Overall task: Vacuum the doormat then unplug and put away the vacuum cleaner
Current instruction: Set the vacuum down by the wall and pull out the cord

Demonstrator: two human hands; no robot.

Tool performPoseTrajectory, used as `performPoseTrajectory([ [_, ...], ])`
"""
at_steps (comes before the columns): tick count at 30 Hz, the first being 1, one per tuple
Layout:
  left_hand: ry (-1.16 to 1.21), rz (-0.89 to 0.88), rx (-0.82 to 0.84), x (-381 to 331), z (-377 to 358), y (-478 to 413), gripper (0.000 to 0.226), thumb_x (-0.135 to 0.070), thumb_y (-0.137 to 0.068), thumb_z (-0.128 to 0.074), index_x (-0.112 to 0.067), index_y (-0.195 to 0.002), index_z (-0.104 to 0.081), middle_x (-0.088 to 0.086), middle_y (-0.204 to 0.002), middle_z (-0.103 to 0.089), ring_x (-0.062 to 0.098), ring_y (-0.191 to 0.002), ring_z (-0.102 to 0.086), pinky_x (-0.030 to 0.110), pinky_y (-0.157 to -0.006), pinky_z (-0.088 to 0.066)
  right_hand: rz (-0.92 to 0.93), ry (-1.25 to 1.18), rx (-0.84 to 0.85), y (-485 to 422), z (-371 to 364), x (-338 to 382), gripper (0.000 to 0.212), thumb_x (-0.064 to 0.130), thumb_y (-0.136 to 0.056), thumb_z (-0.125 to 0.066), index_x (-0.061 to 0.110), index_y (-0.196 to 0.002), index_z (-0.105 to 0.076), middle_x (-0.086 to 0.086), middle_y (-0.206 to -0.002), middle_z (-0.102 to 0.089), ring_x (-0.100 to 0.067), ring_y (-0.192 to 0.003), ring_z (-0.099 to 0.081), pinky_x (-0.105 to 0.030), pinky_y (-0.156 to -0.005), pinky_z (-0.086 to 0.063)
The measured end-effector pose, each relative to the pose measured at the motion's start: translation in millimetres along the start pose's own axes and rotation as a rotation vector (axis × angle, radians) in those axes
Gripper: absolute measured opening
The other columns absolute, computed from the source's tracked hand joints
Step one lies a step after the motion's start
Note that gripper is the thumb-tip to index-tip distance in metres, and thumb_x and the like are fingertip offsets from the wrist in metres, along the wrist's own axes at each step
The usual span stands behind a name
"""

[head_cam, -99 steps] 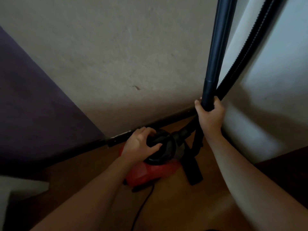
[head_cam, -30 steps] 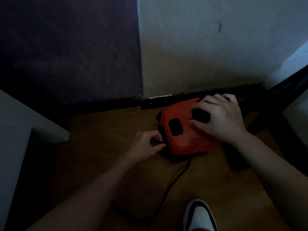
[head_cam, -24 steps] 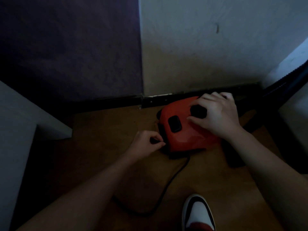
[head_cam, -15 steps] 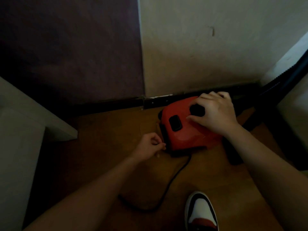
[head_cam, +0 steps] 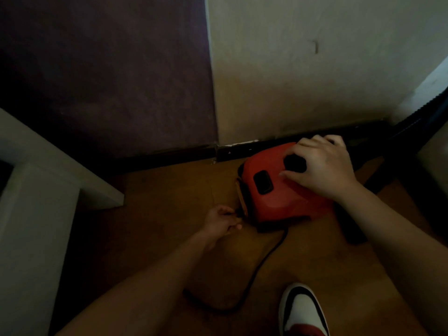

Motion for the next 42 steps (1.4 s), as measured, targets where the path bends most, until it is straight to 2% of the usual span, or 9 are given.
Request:
performPoseTrajectory([
  [4,0.127,-0.035,-0.014,-9.7,5.1,-9.2,0.052,0.014,-0.088,-0.059,-0.014,-0.129,-0.044,0.010,-0.088,-0.065,0.014,-0.071,-0.060,0.024,-0.065,-0.052,0.004,0.004,-0.006,0.1,-1.1,-0.2,0.040,0.059,-0.074,-0.078,0.030,-0.100,-0.072,0.005,-0.096,-0.068,-0.026,-0.096,-0.061,-0.042,-0.096,-0.031],
  [8,0.208,-0.065,0.017,-22.3,3.1,-9.5,0.046,0.013,-0.091,-0.055,-0.017,-0.125,-0.048,0.001,-0.093,-0.062,0.010,-0.073,-0.057,0.020,-0.055,-0.044,-0.002,0.000,0.011,0.1,-1.5,-2.0,0.039,0.059,-0.075,-0.081,0.031,-0.101,-0.072,0.006,-0.098,-0.068,-0.025,-0.097,-0.062,-0.043,-0.096,-0.033],
  [12,0.223,-0.211,0.001,-54.5,5.7,-10.3,0.058,0.020,-0.086,-0.051,-0.015,-0.132,-0.050,0.006,-0.100,-0.061,0.019,-0.083,-0.059,0.029,-0.064,-0.051,0.011,0.003,-0.002,1.4,-2.3,-1.1,0.038,0.058,-0.074,-0.082,0.031,-0.099,-0.072,0.006,-0.098,-0.069,-0.025,-0.097,-0.062,-0.043,-0.096,-0.032],
  [14,-0.016,-0.411,0.025,-76.0,7.1,-2.9,0.062,0.017,-0.081,-0.061,-0.023,-0.128,-0.053,0.007,-0.103,-0.061,0.022,-0.092,-0.061,0.037,-0.079,-0.055,0.014,0.004,-0.006,1.6,-2.2,-0.3,0.038,0.057,-0.074,-0.081,0.030,-0.099,-0.072,0.005,-0.098,-0.069,-0.025,-0.097,-0.062,-0.042,-0.095,-0.031],
  [16,-0.366,-0.640,0.154,-92.1,0.8,13.9,0.053,0.005,-0.077,-0.071,-0.027,-0.117,-0.057,0.000,-0.098,-0.060,0.011,-0.091,-0.061,0.030,-0.084,-0.053,0.011,0.004,-0.003,1.4,-1.9,-0.3,0.038,0.057,-0.074,-0.081,0.030,-0.099,-0.072,0.005,-0.098,-0.069,-0.025,-0.096,-0.062,-0.043,-0.095,-0.032],
  [21,-1.047,-0.847,0.341,-89.8,-9.6,48.7,0.027,-0.032,-0.077,-0.076,-0.025,-0.101,-0.067,-0.012,-0.099,-0.062,0.001,-0.092,-0.061,0.021,-0.085,-0.048,0.003,0.005,0.009,2.4,-0.3,0.3,0.038,0.056,-0.074,-0.082,0.029,-0.099,-0.072,0.005,-0.098,-0.069,-0.026,-0.096,-0.062,-0.045,-0.096,-0.034],
  [26,-1.243,-0.719,0.437,-71.0,-21.5,53.3,0.033,-0.046,-0.083,-0.074,-0.019,-0.101,-0.068,-0.010,-0.099,-0.063,-0.002,-0.085,-0.057,0.008,-0.071,-0.045,-0.006,0.011,0.023,1.6,-0.6,0.9,0.039,0.057,-0.074,-0.081,0.029,-0.100,-0.071,0.005,-0.098,-0.068,-0.026,-0.097,-0.062,-0.046,-0.096,-0.036],
  [35,-1.221,-0.431,0.209,-26.7,-7.4,0.5,0.021,-0.011,-0.089,-0.068,-0.002,-0.107,-0.067,0.011,-0.105,-0.073,0.017,-0.088,-0.069,0.018,-0.066,-0.044,-0.001,0.004,0.026,0.7,-1.0,0.9,0.038,0.058,-0.075,-0.079,0.030,-0.100,-0.071,0.006,-0.098,-0.068,-0.025,-0.098,-0.062,-0.046,-0.097,-0.036],
  [42,-0.428,-0.104,0.060,-14.3,6.1,-24.6,0.023,0.009,-0.094,-0.055,0.007,-0.116,-0.055,0.003,-0.080,-0.058,0.006,-0.061,-0.063,0.020,-0.058,-0.053,0.011,0.011,0.003,0.6,-2.4,-0.3,0.038,0.053,-0.074,-0.083,0.027,-0.099,-0.072,0.003,-0.098,-0.069,-0.028,-0.097,-0.063,-0.047,-0.095,-0.035],
])
Point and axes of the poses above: each hand's wrist, its own y-axis away from the middle knuckle, its own z-axis out of the back of the hand, x = y × z, the point moved 7 cm from there along -y, towards the middle knuckle
